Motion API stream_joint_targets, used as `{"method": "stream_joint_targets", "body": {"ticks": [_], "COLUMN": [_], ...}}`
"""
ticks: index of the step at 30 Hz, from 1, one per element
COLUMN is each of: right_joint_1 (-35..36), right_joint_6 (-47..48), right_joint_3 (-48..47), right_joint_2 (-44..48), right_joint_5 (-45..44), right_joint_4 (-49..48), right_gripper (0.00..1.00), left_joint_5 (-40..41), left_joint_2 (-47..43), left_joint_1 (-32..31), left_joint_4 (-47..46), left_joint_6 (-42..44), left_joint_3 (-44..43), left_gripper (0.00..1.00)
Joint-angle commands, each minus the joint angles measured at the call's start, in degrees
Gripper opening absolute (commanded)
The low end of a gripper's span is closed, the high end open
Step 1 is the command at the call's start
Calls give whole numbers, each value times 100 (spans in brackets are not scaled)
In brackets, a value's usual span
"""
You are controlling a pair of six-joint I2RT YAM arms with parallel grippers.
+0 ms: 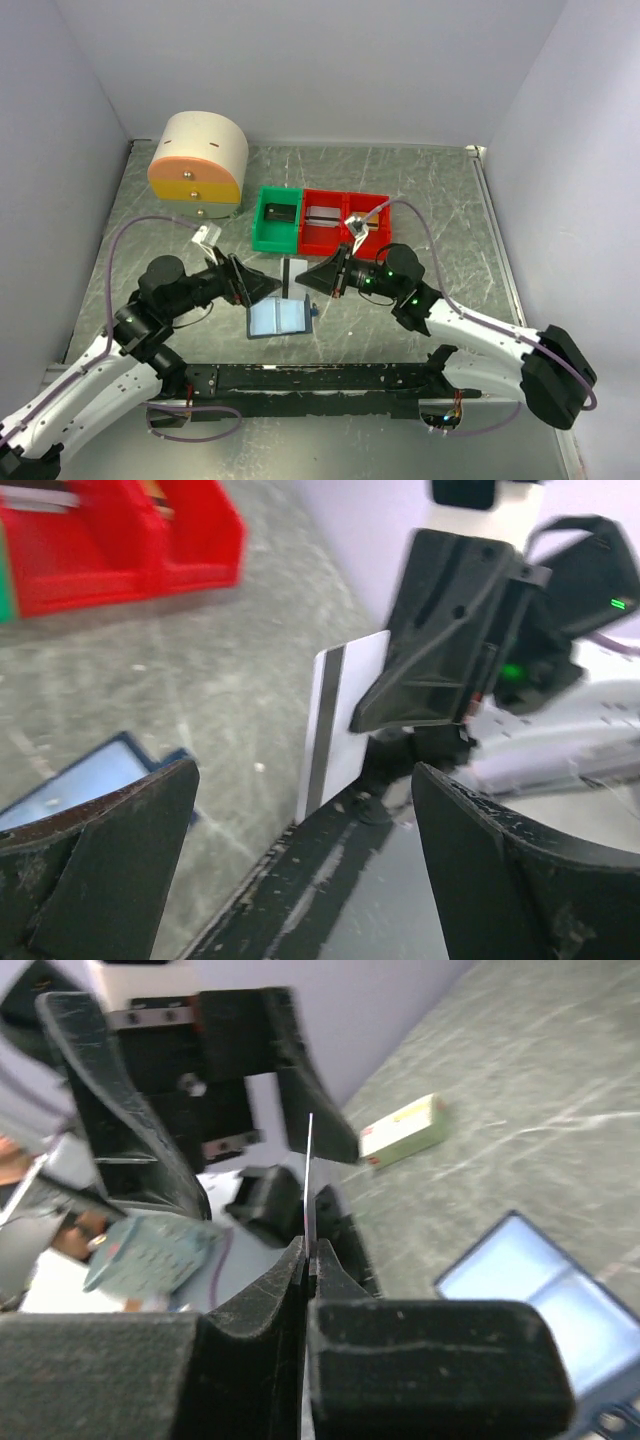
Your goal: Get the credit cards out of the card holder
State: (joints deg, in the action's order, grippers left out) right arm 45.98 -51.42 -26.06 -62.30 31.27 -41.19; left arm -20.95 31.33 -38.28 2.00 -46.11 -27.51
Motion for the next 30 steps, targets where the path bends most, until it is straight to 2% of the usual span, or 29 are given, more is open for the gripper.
{"method": "stream_joint_targets", "body": {"ticks": [1,4,10,16,20,23,25,28,30], "right_joint_1": [6,7,72,953,1703,1977,2019,2022,2009], "right_joint_6": [1099,1431,1778,2668,3618,4158,4438,4740,4917], "right_joint_3": [-328,-365,-412,-915,-1502,-1913,-2095,-2429,-2570], "right_joint_2": [626,917,1157,811,189,-282,-542,-914,-1085], "right_joint_5": [-1817,-2440,-2927,-4047,-4834,-5331,-5370,-5327,-5598], "right_joint_4": [2384,3115,3630,3932,4278,4542,4609,4827,4899], "right_gripper": [0,0,0,0,0,0,0,0,0], "left_joint_5": [1801,2532,3487,4272,4049,3173,2614,2409,2313], "left_joint_2": [51,286,1055,1841,1975,1936,1845,1335,996], "left_joint_1": [31,34,31,119,793,1836,2262,2308,2307], "left_joint_4": [2314,2989,3711,3951,3775,3446,3328,3023,2936], "left_joint_6": [943,1019,1142,1682,2128,2326,2315,2271,2301], "left_joint_3": [-736,-1065,-1742,-2264,-2370,-2219,-2053,-1697,-1652], "left_gripper": [100,100,100,100,100,100,100,100,100]}}
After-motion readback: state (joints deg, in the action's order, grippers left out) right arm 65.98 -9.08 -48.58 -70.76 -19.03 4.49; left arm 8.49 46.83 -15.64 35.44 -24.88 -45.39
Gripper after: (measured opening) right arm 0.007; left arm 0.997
